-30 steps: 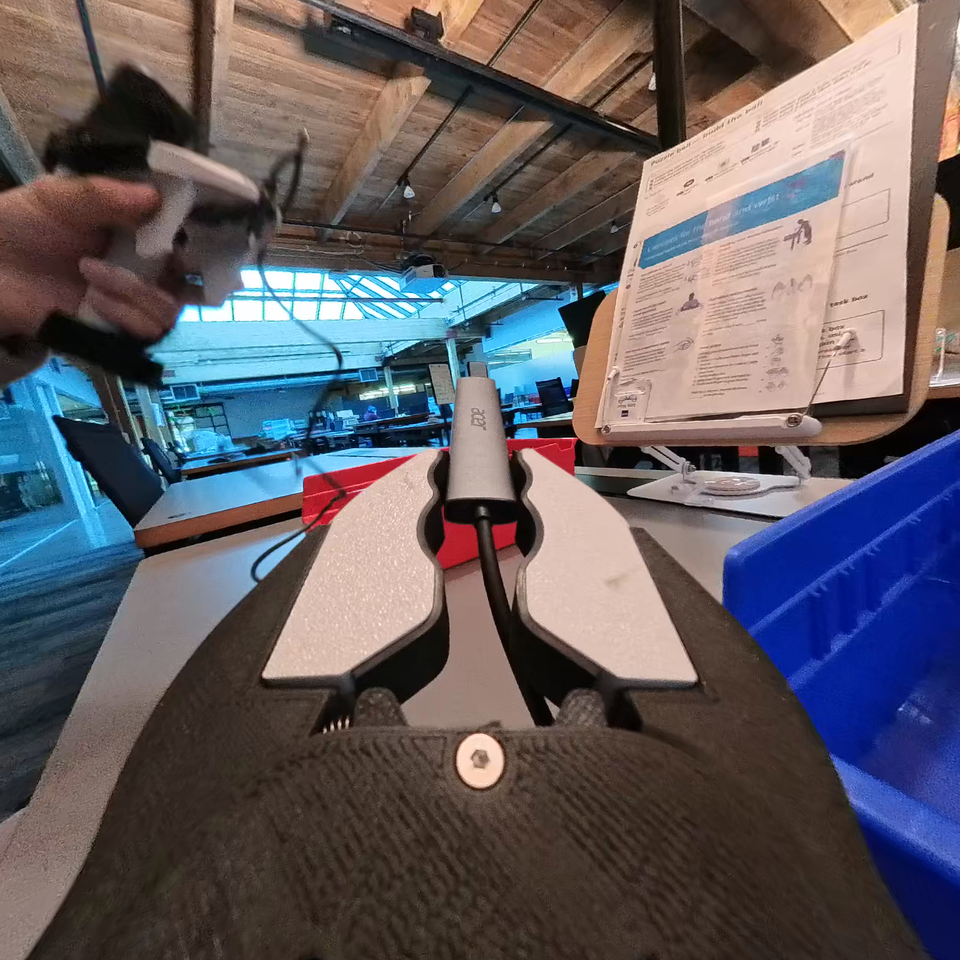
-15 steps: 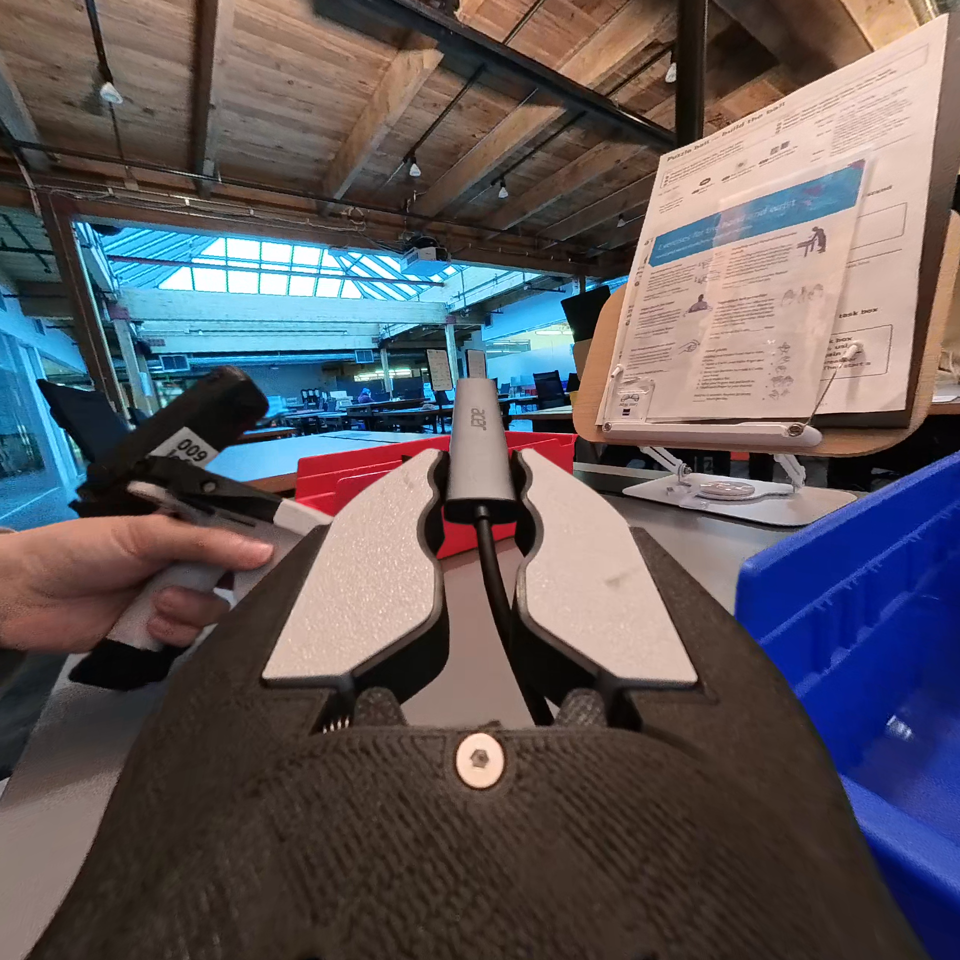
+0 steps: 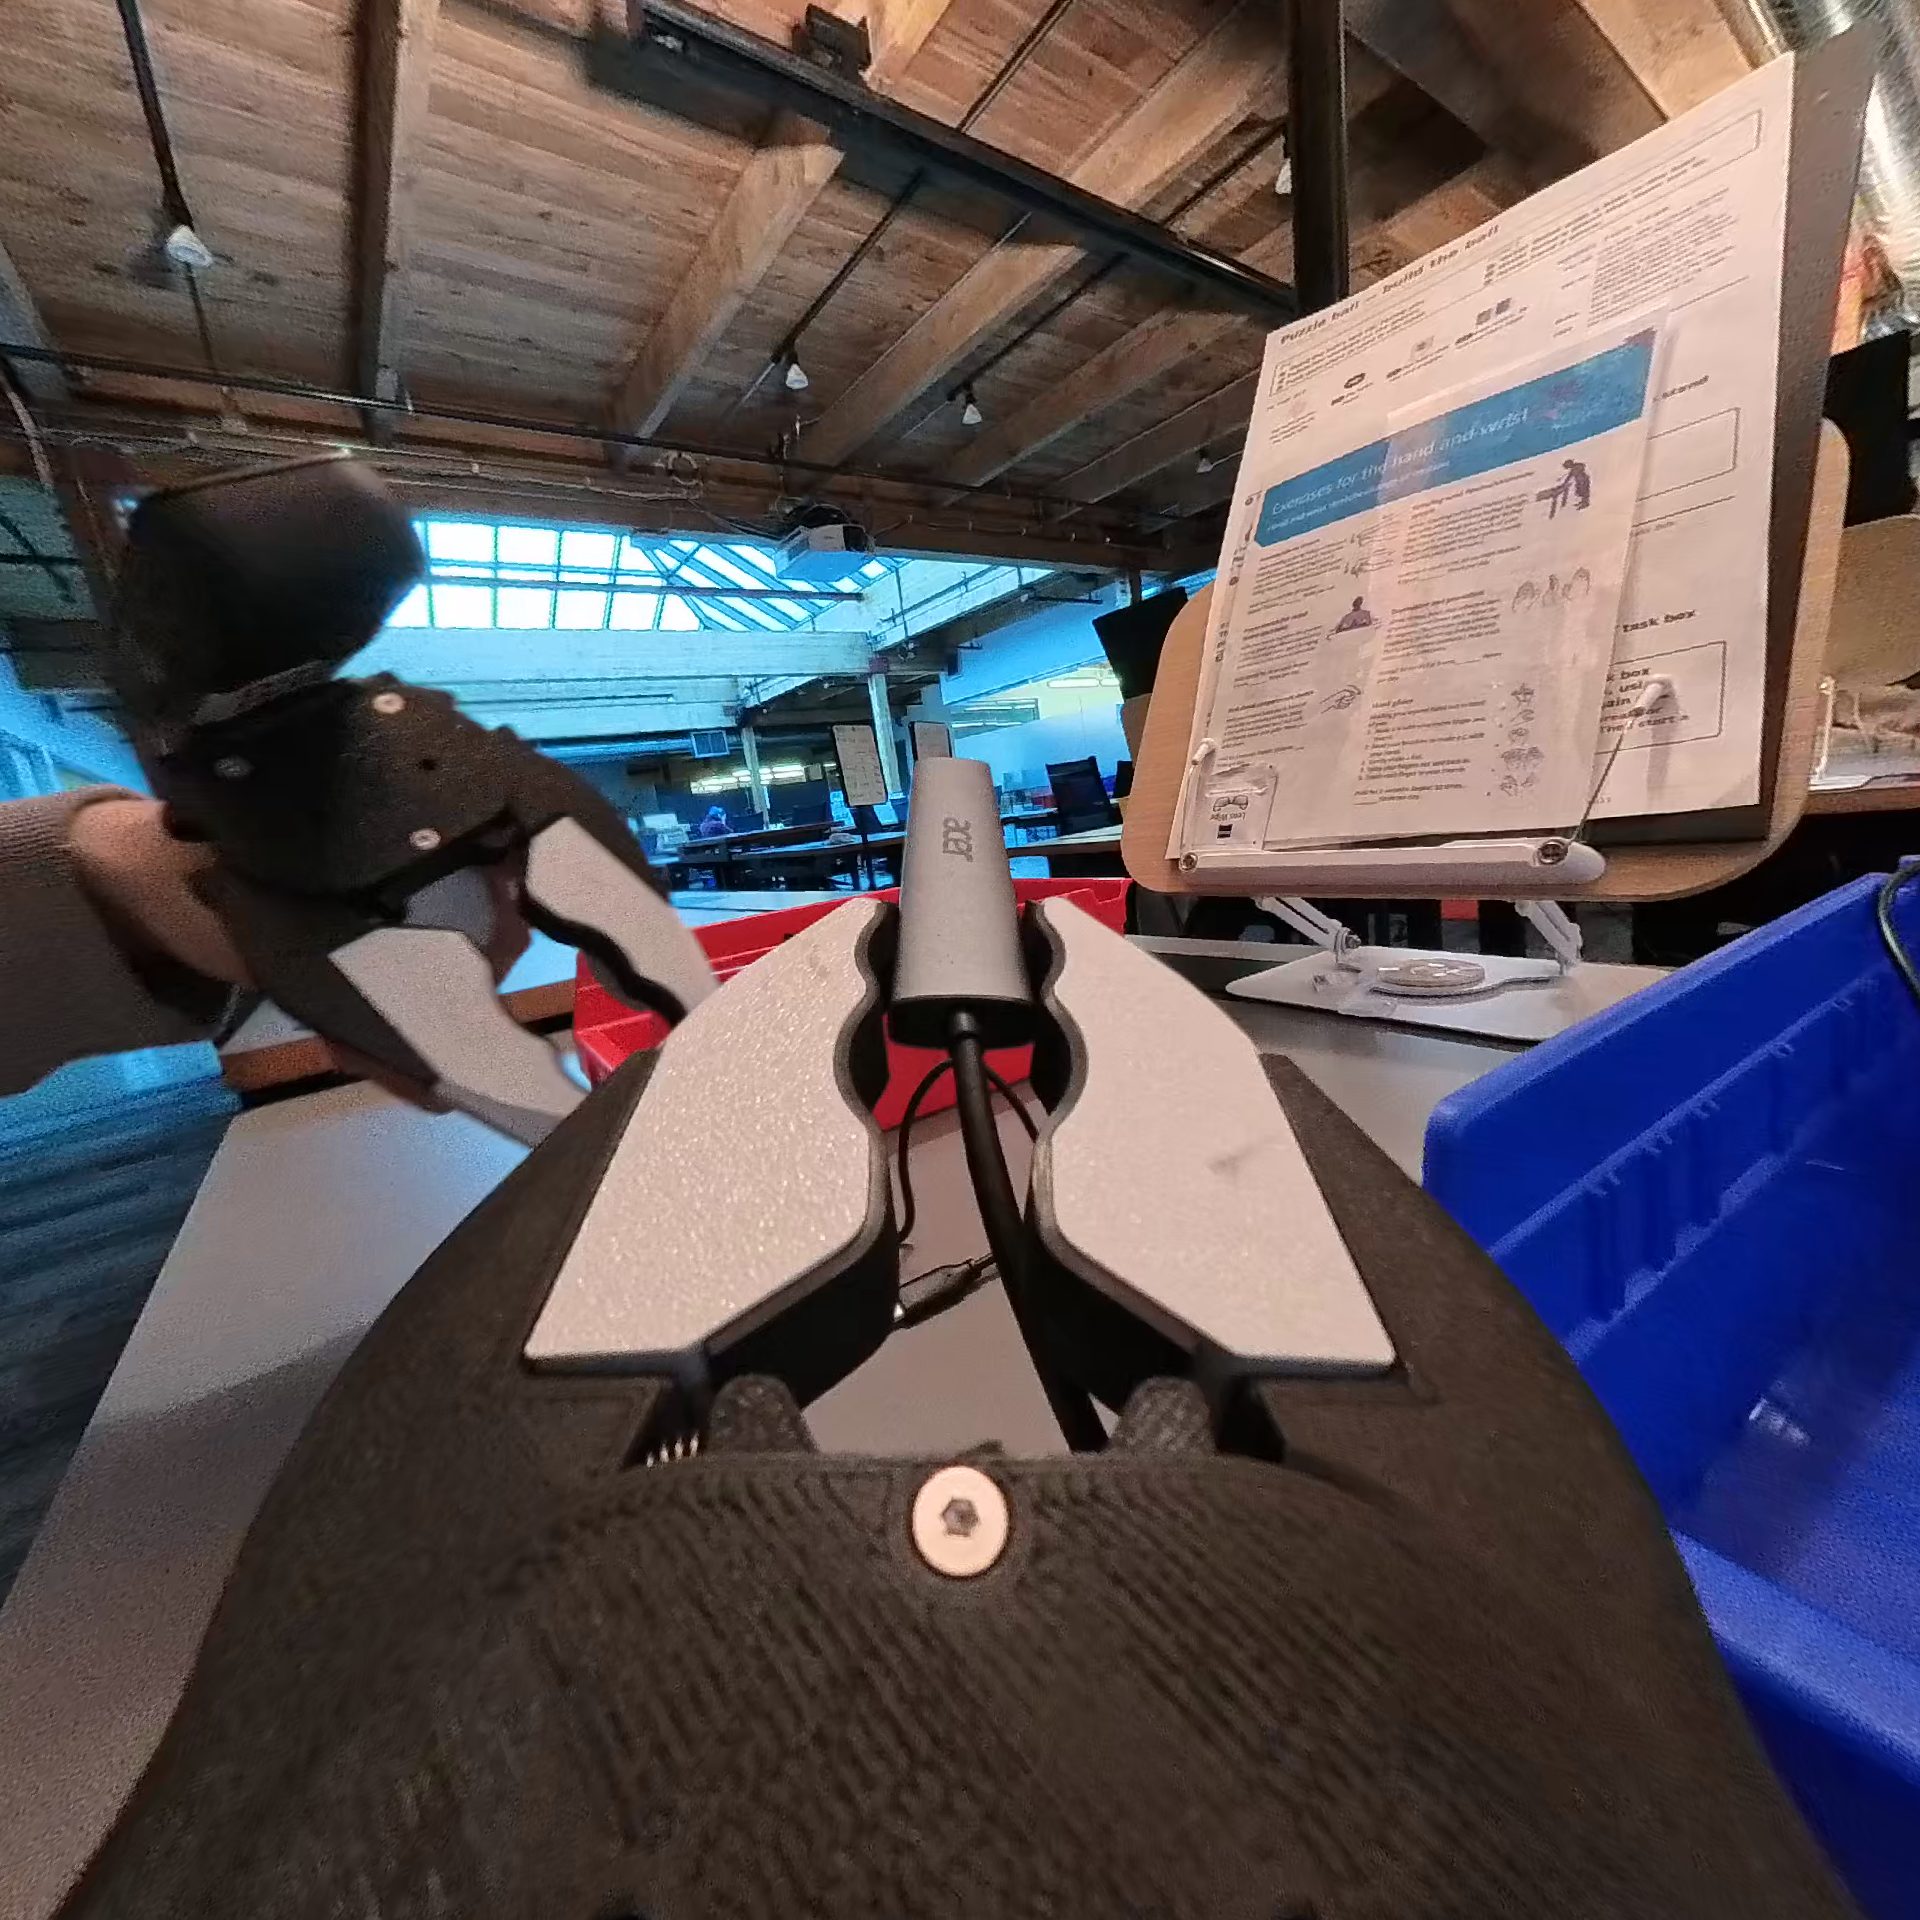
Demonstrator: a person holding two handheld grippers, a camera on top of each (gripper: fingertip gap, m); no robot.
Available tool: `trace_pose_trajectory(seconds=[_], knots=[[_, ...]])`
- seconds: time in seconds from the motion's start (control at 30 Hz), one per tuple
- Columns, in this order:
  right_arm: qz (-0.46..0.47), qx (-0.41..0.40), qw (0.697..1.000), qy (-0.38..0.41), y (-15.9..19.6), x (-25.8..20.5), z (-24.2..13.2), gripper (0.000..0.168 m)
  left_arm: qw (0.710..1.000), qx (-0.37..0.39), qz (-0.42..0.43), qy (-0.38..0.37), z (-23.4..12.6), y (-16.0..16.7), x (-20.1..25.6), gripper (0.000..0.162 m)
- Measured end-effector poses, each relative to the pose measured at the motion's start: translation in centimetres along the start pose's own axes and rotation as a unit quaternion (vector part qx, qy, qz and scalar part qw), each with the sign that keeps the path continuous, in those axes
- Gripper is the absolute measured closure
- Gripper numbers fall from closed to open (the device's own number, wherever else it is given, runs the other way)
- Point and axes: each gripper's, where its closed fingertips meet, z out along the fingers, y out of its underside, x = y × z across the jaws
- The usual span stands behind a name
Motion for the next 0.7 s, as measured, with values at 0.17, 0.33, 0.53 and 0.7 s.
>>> trace_pose_trajectory(seconds=[0.17, 0.33, 0.53, 0.7], knots=[[0.004, 0.005, 1.000, 0.001, -0.2, 0.2, -0.1, 0.145, 0.958, -0.034, 0.284, -0.001, 2.2, -1.1, -2.4, 0.121], [-0.006, 0.018, 0.999, 0.041, -0.8, 1.7, -0.8, 0.145, 0.881, -0.066, 0.468, -0.012, 5.2, -1.4, -5.2, 0.116], [-0.020, 0.021, 0.997, 0.070, -1.0, 2.6, -1.2, 0.144, 0.788, -0.130, 0.597, 0.072, 8.5, -0.8, -4.6, 0.126], [-0.027, 0.016, 0.997, 0.069, -0.9, 2.6, -1.1, 0.144, 0.734, -0.168, 0.645, 0.131, 10.3, 0.7, -4.6, 0.124]])
